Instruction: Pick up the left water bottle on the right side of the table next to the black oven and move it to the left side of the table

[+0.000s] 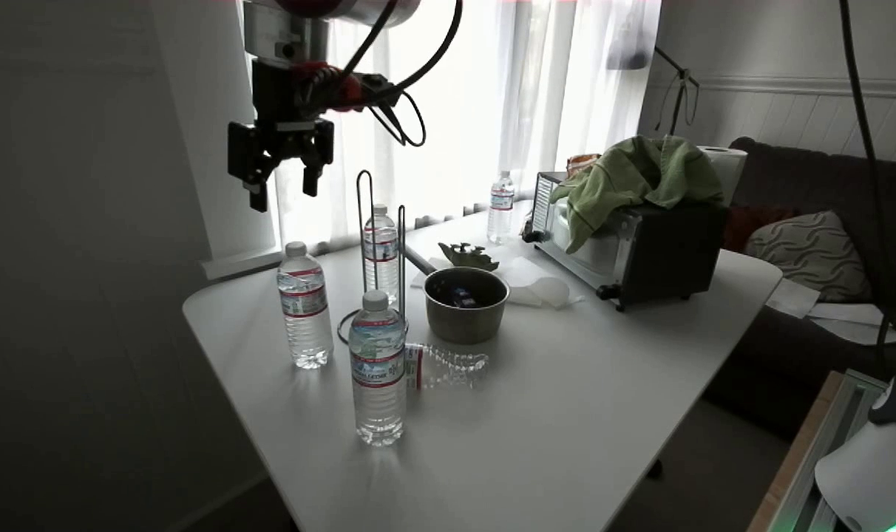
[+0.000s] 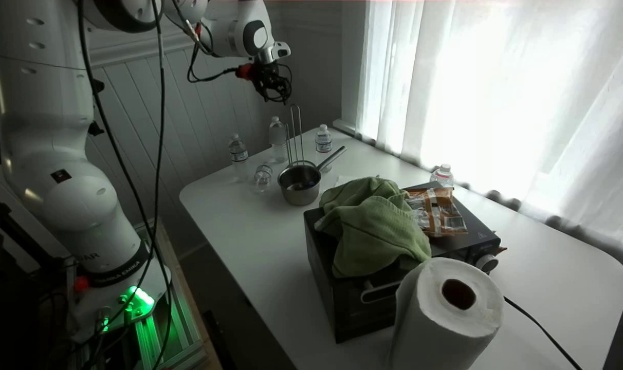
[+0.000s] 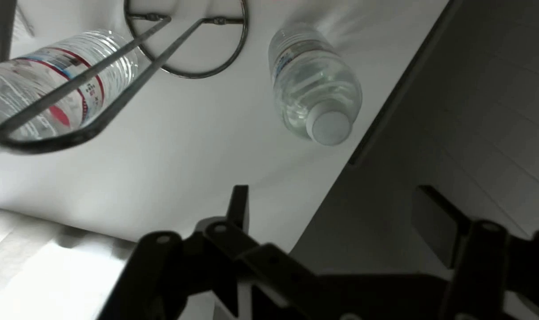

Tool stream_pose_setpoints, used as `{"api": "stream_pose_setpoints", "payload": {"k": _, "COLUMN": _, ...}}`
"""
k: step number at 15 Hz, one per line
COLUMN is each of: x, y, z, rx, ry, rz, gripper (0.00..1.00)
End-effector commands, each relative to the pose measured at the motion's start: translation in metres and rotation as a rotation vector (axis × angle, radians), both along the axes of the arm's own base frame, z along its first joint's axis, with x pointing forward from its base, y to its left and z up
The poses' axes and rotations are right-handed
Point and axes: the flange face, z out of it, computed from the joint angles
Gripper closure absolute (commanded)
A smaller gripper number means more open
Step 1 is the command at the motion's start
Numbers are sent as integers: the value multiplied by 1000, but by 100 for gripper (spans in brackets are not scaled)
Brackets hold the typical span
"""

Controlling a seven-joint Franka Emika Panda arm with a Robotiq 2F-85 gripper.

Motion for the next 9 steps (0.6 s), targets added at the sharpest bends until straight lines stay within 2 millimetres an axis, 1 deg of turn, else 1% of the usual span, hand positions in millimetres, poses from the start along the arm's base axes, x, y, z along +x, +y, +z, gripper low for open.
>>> {"api": "stream_pose_setpoints", "payload": {"k": 1, "x": -27, "y": 0, "z": 56, "rx": 3, "ry": 52, "rz": -99, "gripper": 0}}
{"api": "stream_pose_setpoints", "payload": {"k": 3, "x": -48, "y": -11, "z": 87, "rx": -47, "ry": 82, "rz": -176, "gripper": 0}}
{"api": "stream_pose_setpoints", "payload": {"k": 5, "x": -66, "y": -24, "z": 111, "rx": -68, "ry": 109, "rz": -244, "gripper": 0}}
{"api": "stream_pose_setpoints", "payload": {"k": 7, "x": -80, "y": -49, "z": 130, "rx": -90, "ry": 122, "rz": -312, "gripper": 0}}
{"api": "stream_pose_setpoints", "payload": {"k": 9, "x": -93, "y": -76, "z": 143, "rx": -94, "ry": 138, "rz": -338, "gripper": 0}}
